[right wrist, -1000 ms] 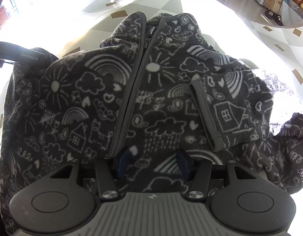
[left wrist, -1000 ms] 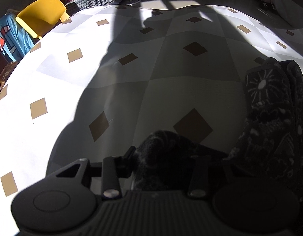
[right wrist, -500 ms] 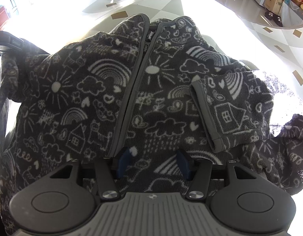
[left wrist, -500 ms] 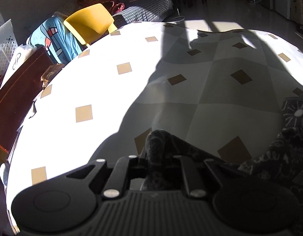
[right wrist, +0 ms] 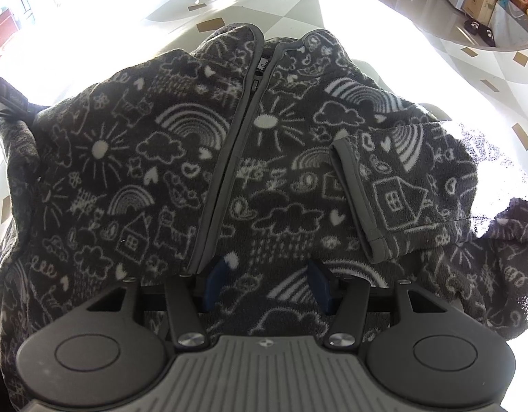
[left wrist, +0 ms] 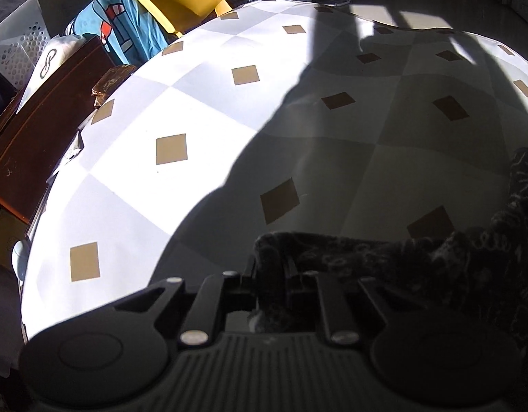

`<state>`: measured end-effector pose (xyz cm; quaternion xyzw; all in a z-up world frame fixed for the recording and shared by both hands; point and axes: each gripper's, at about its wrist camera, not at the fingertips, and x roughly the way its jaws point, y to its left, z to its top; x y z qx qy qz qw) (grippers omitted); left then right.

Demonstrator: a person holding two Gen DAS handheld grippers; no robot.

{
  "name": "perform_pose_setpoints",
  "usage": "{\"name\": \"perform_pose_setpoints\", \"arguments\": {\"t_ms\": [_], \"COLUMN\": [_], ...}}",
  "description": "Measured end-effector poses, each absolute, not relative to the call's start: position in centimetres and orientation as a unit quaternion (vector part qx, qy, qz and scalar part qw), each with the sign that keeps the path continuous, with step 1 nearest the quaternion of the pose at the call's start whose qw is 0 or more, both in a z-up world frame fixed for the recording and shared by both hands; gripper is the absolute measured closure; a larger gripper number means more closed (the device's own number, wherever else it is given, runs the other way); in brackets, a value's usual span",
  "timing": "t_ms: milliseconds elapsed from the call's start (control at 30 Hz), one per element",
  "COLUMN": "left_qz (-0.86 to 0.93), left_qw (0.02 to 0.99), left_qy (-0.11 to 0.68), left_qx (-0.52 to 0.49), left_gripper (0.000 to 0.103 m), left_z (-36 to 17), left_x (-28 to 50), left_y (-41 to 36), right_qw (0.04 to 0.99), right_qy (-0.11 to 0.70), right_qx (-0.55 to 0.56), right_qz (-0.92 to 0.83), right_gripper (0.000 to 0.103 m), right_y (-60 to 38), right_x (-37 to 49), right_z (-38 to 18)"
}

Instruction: Fold clothes

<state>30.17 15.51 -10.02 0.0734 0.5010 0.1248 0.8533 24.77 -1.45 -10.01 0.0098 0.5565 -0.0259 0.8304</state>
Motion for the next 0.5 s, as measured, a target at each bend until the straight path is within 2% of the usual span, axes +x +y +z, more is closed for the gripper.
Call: {"name": "perform_pose_setpoints", "arguments": {"t_ms": [100, 167, 233, 500], "left_qz": [0.101, 0.086, 0.070, 0.039], "left_qw": [0.872, 0.884, 0.886, 0.882], "left_qy": [0.474, 0.454, 0.453, 0.465], "left_qx": [0.065, 0.067, 0.071, 0.067], "left_gripper": [0.085, 0.075, 0.069, 0.056], "left_z": [-8.7, -8.0, -7.9, -9.0], "left_x": [29.4, 29.1, 29.2, 30.1], "left_y": [14.8, 14.0, 13.1, 11.0], "right_qw": [0.836, 0.843, 0.849, 0.866], "right_qy": [0.546, 0.534, 0.525, 0.490], "right_qx": [0.046, 0.050, 0.056, 0.099], "right_qz": [-0.025, -0.029, -0.030, -0.014], "right_gripper": [0.051, 0.051, 0.051, 0.051], "right_y": [-2.2, -2.2, -2.3, -2.6], "right_x": [24.8, 25.0, 25.5, 27.6], "right_z": [-9.4, -9.0, -8.6, -7.8]}}
